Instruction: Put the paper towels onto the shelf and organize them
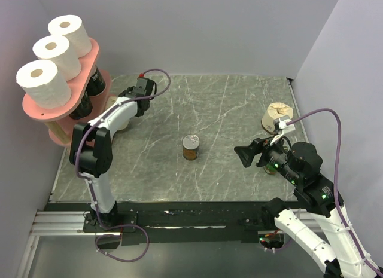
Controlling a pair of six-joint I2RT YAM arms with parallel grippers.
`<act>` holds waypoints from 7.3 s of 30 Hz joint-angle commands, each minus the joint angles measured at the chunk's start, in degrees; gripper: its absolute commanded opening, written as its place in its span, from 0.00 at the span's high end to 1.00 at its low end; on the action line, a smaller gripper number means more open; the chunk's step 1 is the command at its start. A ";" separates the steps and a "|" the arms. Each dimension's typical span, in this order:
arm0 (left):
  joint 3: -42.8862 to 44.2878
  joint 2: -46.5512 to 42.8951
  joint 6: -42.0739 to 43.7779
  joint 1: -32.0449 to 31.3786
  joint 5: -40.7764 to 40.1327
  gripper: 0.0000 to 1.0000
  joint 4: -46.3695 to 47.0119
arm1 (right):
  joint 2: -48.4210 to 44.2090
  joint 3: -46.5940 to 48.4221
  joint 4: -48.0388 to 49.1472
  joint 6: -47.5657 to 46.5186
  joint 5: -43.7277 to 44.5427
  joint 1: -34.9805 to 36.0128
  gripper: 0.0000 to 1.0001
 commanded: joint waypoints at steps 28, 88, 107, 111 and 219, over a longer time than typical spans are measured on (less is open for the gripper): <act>7.74 -0.73 5.22 1.17 -1.92 0.32 2.64 | 0.58 3.56 0.30 -2.44 1.63 0.36 0.09; 5.99 3.51 -0.31 5.74 -1.22 0.53 1.58 | 7.34 2.60 5.05 0.46 -0.31 0.27 0.10; -11.23 -32.89 -11.22 -7.27 38.08 0.04 6.85 | 33.70 14.11 7.33 -10.51 24.47 -10.61 0.09; -19.93 -41.14 -13.93 -7.98 38.43 0.04 12.56 | 41.77 17.79 7.34 -15.00 22.74 -16.66 0.09; -15.38 -58.40 -17.37 -7.89 27.01 0.04 10.82 | 90.85 64.58 11.73 -15.62 4.00 20.14 0.41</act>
